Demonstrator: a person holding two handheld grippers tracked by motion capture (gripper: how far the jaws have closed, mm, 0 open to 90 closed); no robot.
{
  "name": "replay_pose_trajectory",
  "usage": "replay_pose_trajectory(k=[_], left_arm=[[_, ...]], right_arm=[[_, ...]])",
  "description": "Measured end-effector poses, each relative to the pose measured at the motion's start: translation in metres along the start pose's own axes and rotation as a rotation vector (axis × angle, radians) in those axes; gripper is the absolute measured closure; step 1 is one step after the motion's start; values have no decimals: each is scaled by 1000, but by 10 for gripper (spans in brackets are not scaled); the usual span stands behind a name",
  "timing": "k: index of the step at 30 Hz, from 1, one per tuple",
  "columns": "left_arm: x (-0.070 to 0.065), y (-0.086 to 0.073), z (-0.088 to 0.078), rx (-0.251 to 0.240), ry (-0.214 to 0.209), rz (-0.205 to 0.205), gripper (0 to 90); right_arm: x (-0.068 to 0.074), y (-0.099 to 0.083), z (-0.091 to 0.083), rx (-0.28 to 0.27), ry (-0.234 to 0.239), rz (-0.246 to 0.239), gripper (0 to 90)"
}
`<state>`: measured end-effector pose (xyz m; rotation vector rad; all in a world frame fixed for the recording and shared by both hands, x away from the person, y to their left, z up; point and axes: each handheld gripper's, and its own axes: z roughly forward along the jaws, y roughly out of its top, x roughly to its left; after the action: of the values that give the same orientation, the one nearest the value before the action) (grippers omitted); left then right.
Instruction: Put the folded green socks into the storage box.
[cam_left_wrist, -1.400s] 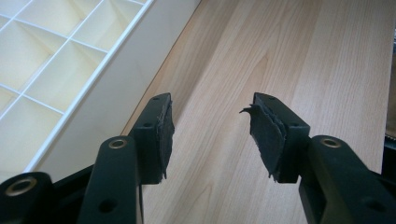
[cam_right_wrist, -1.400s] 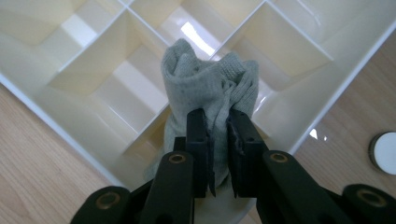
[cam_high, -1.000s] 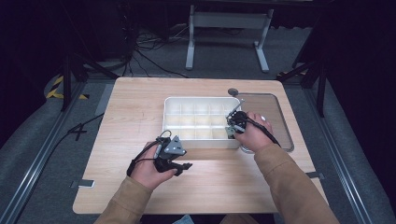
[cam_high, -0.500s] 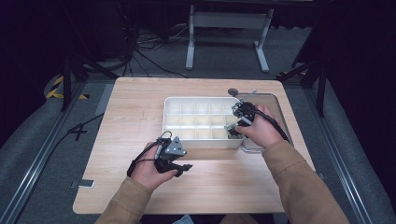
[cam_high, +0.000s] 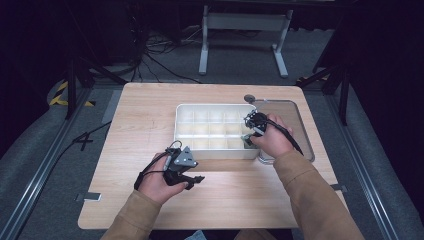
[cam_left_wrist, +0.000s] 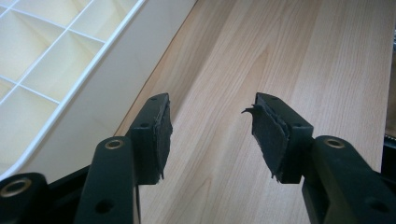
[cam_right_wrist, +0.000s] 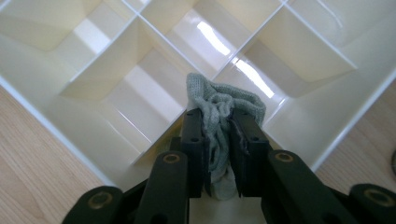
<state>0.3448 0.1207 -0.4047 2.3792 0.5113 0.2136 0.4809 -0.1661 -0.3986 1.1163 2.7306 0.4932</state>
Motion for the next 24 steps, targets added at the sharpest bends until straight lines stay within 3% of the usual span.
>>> replay_pose_trajectory(k=[5, 14, 19, 22, 24], left_arm=[[-2, -3, -3, -4, 4, -13, 480], [-2, -10, -9, -10, 20, -35, 471], [-3, -12, -10, -3, 22, -43, 468], [-4, -12, -10, 0, 23, -40, 466], [-5, -13, -11, 0, 21, -45, 466]], right_arm=[[0, 1, 16, 51, 7, 0, 780], [-2, 5, 19, 78, 31, 24, 737], [-7, -4, 1, -10, 85, 85, 622], [-7, -11, -21, -103, 89, 79, 584], [-7, -12, -25, -122, 99, 84, 563]])
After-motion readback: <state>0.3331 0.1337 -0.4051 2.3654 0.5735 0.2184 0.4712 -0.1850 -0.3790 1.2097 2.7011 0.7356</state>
